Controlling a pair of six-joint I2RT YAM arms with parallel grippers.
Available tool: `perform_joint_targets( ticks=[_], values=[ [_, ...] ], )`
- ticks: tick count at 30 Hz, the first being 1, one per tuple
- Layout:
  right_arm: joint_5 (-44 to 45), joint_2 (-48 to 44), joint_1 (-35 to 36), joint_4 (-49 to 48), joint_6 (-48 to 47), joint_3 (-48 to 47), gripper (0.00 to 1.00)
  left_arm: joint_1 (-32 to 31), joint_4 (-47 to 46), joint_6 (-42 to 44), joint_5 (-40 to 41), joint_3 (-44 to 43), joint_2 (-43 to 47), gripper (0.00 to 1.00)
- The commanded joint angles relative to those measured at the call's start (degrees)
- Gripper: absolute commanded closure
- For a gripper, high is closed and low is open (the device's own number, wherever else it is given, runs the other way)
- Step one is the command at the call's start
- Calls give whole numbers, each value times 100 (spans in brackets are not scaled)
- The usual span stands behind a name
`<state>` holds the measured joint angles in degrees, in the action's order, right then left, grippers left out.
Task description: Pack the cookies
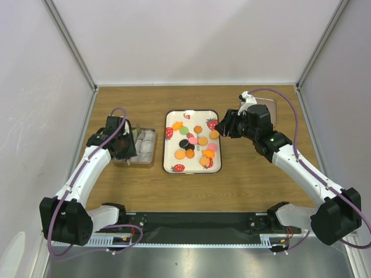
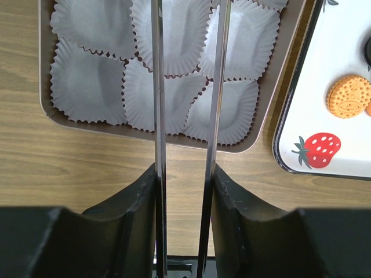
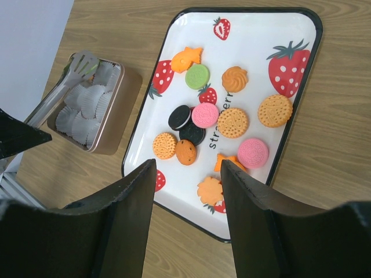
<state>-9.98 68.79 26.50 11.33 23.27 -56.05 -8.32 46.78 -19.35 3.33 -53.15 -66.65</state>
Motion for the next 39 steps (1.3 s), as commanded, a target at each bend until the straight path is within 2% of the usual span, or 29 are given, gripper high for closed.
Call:
perform_joint_targets(
  ticks=[1, 17, 25, 29, 30, 35, 39],
  values=[
    [-22, -50, 22, -114, -85, -81, 46, 76, -319, 134, -78, -20, -23, 59],
    [-13, -33, 22, -114, -94, -90, 46, 129, -346, 151, -114, 59, -6, 53],
    [-30, -15, 22, -123, -85, -90, 46, -38, 40, 195, -254, -494, 284, 55],
    [39, -15, 22, -114, -94, -99, 46, -722, 234, -33, -9, -1047, 259, 55],
    [48, -7, 30, -105, -112, -108, 46, -1116, 261, -164, 44, -1127, 232, 55],
    [92, -6, 13, -52, -138, -125, 46, -2286, 173, -560, 115, -1304, -66, 54],
    [110, -33, 13, -43, -147, -125, 46, -2596, -134, -841, -77, -962, -190, 53]
  ],
)
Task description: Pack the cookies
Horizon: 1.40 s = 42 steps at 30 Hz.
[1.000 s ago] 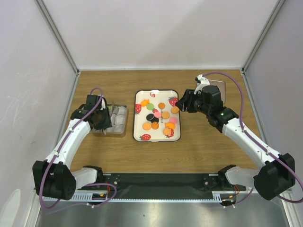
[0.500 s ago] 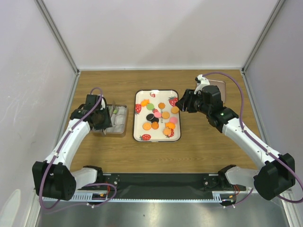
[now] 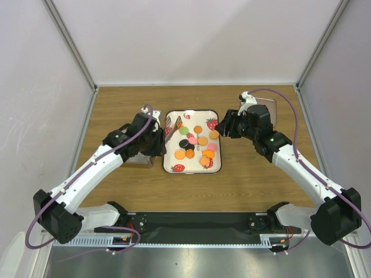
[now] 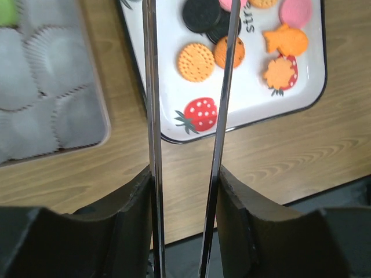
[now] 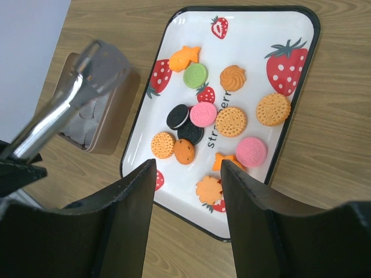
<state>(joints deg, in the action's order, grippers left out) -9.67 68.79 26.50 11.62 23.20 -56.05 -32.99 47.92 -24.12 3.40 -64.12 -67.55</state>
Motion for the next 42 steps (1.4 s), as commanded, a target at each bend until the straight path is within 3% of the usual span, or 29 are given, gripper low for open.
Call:
perform_joint_targets(
  ticks=[1, 15, 42],
  values=[
    [88, -24, 13, -72, -132, -125, 46, -172, -361, -400, -94, 206, -127, 53],
    [79, -50, 13, -81, -132, -125, 46, -331, -986, -453, -489, 778, -584, 50],
    [62, -68, 13, -72, -123, -116, 46, -331, -1329, -436, -700, 1050, -1050, 48]
  ],
)
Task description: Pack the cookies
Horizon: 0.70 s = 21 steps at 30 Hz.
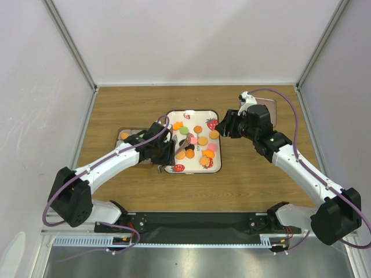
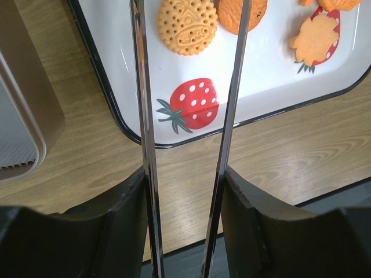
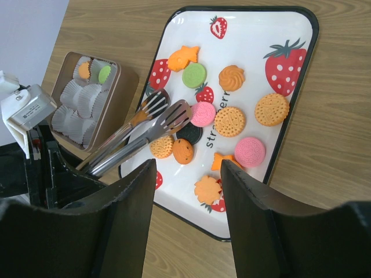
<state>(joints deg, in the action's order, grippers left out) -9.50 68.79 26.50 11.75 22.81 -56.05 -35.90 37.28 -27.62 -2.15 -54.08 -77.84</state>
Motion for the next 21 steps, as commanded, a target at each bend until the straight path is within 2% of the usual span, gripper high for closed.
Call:
perform_joint_targets(
  ticks=[1, 21],
  values=[
    [53, -68, 4, -85, -92, -108, 46, -40, -282, -95, -197, 73, -20, 48],
    [62, -50, 22, -85, -101, -108, 46, -40, -212, -104, -242, 249, 138, 53]
  ],
)
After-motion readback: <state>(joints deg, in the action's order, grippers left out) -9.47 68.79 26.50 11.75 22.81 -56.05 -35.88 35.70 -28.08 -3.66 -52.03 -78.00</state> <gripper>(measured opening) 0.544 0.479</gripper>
